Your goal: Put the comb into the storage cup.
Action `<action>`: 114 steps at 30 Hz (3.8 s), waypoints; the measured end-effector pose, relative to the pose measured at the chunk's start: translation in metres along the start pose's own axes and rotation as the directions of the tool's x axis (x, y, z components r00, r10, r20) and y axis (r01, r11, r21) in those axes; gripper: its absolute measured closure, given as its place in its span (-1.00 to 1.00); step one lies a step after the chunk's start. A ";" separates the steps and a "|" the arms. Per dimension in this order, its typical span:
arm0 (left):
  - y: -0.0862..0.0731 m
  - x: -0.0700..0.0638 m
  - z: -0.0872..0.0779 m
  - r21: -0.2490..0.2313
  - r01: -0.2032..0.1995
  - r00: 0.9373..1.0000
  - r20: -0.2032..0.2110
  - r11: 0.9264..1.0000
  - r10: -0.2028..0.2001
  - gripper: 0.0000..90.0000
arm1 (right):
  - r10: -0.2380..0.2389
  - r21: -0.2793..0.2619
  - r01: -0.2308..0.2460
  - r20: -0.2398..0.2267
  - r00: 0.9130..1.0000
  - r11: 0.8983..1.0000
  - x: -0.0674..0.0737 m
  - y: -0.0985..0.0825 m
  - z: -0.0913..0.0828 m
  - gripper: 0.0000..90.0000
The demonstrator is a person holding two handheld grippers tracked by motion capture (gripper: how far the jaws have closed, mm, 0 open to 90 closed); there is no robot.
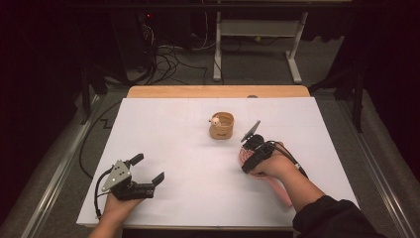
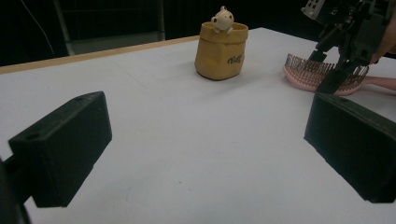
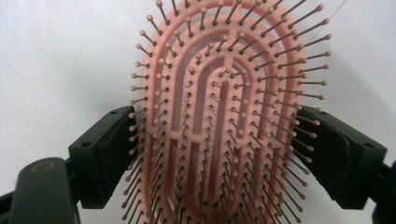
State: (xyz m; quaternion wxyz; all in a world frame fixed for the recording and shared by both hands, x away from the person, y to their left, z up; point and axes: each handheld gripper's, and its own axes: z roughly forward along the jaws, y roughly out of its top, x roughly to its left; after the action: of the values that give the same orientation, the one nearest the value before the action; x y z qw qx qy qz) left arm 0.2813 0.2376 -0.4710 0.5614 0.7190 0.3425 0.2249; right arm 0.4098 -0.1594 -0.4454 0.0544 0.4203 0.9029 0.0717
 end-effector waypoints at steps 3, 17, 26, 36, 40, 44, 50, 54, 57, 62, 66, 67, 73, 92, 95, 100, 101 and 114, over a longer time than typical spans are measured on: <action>0.000 0.000 0.000 -0.001 0.000 1.000 0.000 1.000 0.000 -0.97 | 0.004 0.003 -0.004 -0.002 1.000 1.000 0.000 0.000 0.000 -0.64; 0.000 -0.001 0.000 -0.001 0.001 1.000 0.001 1.000 -0.001 -0.97 | -0.006 0.039 0.007 -0.007 1.000 0.999 -0.001 0.005 0.002 -0.66; 0.000 -0.002 0.002 0.001 0.007 1.000 0.007 1.000 -0.007 -0.97 | -0.016 0.075 0.016 -0.012 1.000 0.997 -0.002 0.010 0.003 -0.67; -0.001 -0.001 0.001 0.000 0.011 1.000 0.008 1.000 -0.011 -0.97 | -0.025 0.095 0.026 -0.011 1.000 0.995 -0.002 0.014 0.004 -0.65; -0.001 -0.001 0.001 0.000 0.012 1.000 0.008 1.000 -0.012 -0.97 | -0.006 0.104 0.007 -0.008 1.000 0.995 -0.001 0.014 0.004 -0.64; 0.000 -0.001 0.000 -0.001 0.011 1.000 0.007 1.000 -0.011 -0.97 | -0.015 0.100 0.016 -0.007 1.000 0.995 -0.002 0.014 0.003 -0.61; 0.000 -0.001 0.000 -0.002 0.011 1.000 0.006 1.000 -0.011 -0.97 | -0.001 0.099 0.001 -0.005 1.000 0.995 -0.002 0.014 0.002 -0.56; 0.000 0.000 0.000 -0.002 0.012 1.000 0.005 1.000 -0.012 -0.97 | -0.009 0.098 0.010 -0.006 1.000 0.995 -0.003 0.014 0.002 -0.56; 0.000 0.000 0.000 -0.001 0.011 1.000 0.005 1.000 -0.011 -0.97 | 0.006 0.105 -0.006 -0.006 1.000 0.994 -0.002 0.014 0.002 -0.55; 0.000 0.000 0.000 -0.003 0.010 1.000 0.005 1.000 -0.010 -0.97 | -0.001 0.110 0.003 -0.012 1.000 0.994 -0.004 0.016 0.002 -0.55; 0.000 0.001 0.000 -0.003 0.012 1.000 0.004 1.000 -0.012 -0.97 | -0.005 0.105 0.006 -0.015 1.000 0.994 -0.004 0.015 0.001 -0.54; 0.000 0.001 0.000 -0.004 0.012 1.000 0.004 1.000 -0.012 -0.97 | -0.004 0.106 0.006 -0.014 1.000 0.994 -0.004 0.015 0.001 -0.54; 0.000 0.001 -0.001 -0.005 0.012 1.000 0.002 1.000 -0.012 -0.97 | -0.003 0.111 0.005 -0.017 1.000 0.994 -0.004 0.016 0.001 -0.54; 0.000 0.002 0.000 -0.007 0.014 1.000 0.001 1.000 -0.014 -0.97 | -0.026 0.089 0.026 -0.004 1.000 0.996 -0.003 0.014 -0.019 -0.54; 0.000 0.002 0.000 -0.005 0.014 1.000 0.001 1.000 -0.014 -0.97 | -0.012 0.079 0.013 -0.004 1.000 0.997 -0.002 0.013 -0.022 -0.54; 0.000 0.001 0.000 -0.007 0.016 1.000 0.002 1.000 -0.016 -0.97 | -0.015 0.029 0.016 -0.010 1.000 0.999 -0.003 0.010 -0.030 -0.54; 0.000 0.001 0.000 -0.007 0.016 1.000 0.002 1.000 -0.016 -0.97 | -0.015 0.029 0.016 -0.010 1.000 0.999 -0.003 0.010 -0.030 -0.54; 0.000 0.001 0.000 -0.007 0.016 1.000 0.001 1.000 -0.016 -0.96 | 0.023 -0.166 -0.027 -0.028 0.999 0.986 -0.008 -0.003 -0.060 -0.54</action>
State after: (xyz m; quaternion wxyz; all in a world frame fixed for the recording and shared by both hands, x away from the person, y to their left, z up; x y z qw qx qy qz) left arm 0.2819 0.2386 -0.4713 0.5658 0.7144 0.3471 0.2215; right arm 0.4026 -0.1725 -0.3868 0.0767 0.4246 0.8891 0.1530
